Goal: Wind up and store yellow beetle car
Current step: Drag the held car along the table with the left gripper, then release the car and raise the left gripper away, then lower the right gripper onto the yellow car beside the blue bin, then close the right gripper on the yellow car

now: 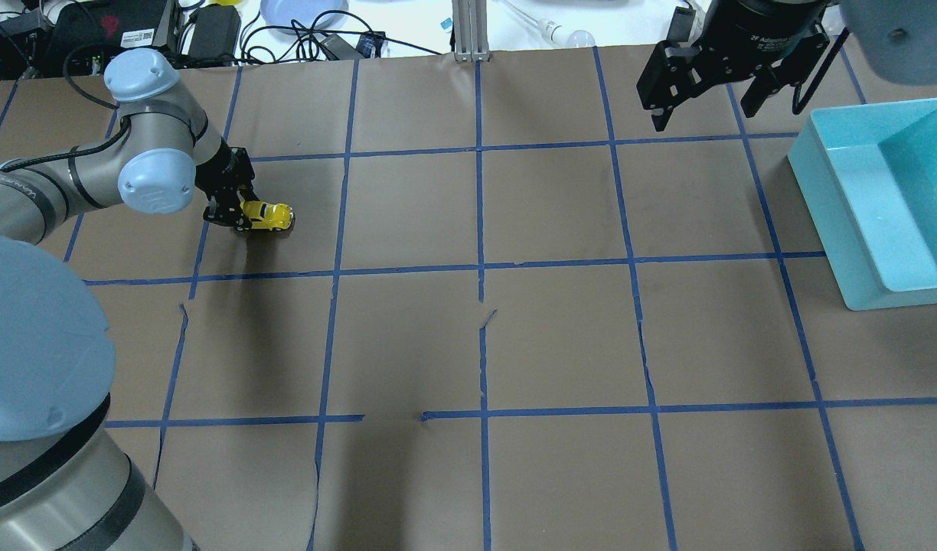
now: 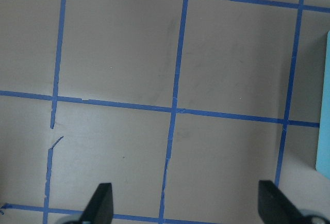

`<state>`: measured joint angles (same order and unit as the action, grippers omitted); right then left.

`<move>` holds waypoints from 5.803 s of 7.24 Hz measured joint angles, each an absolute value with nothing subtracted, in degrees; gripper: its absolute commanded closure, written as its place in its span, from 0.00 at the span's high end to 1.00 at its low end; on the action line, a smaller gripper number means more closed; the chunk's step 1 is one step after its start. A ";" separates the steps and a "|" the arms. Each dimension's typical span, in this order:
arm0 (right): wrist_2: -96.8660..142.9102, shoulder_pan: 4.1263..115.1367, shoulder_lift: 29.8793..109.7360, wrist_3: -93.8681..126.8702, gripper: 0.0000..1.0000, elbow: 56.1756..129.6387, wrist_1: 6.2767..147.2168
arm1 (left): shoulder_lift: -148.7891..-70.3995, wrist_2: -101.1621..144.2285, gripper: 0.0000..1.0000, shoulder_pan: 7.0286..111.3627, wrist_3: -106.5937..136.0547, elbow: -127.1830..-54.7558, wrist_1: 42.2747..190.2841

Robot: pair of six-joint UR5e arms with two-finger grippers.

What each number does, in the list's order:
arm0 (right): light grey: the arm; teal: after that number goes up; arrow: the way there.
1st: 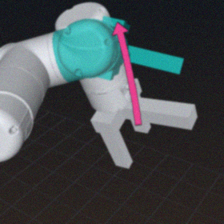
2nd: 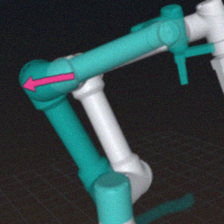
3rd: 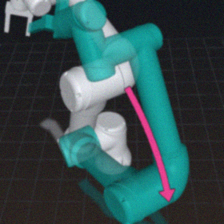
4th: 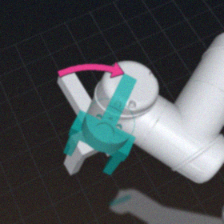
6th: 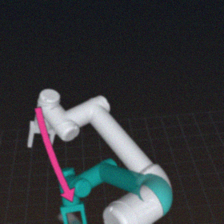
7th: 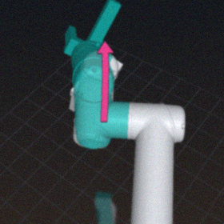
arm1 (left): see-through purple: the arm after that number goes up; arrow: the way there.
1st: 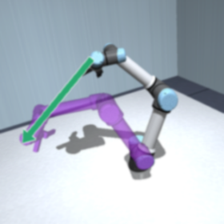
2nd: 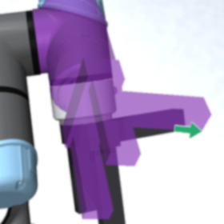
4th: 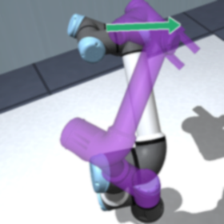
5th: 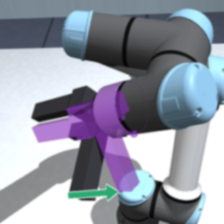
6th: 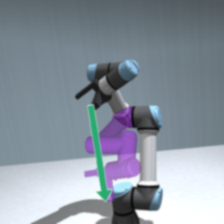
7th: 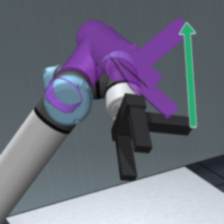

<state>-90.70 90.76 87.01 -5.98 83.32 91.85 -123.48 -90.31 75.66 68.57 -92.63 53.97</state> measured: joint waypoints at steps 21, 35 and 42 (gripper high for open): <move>-89.14 90.21 86.34 -12.39 1.00 83.56 91.40 | -92.60 -90.34 1.00 82.19 6.99 -84.10 90.52; -93.75 72.56 67.45 -116.72 1.00 101.09 123.90 | -89.51 -90.67 1.00 86.48 -3.43 -87.75 91.42; -89.15 68.29 66.40 -118.34 0.44 107.22 129.35 | -89.24 -90.72 1.00 86.40 -3.43 -88.15 91.32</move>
<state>-89.15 68.29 66.40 -118.34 107.22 129.35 -89.24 -90.72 86.40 -3.43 -88.15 91.32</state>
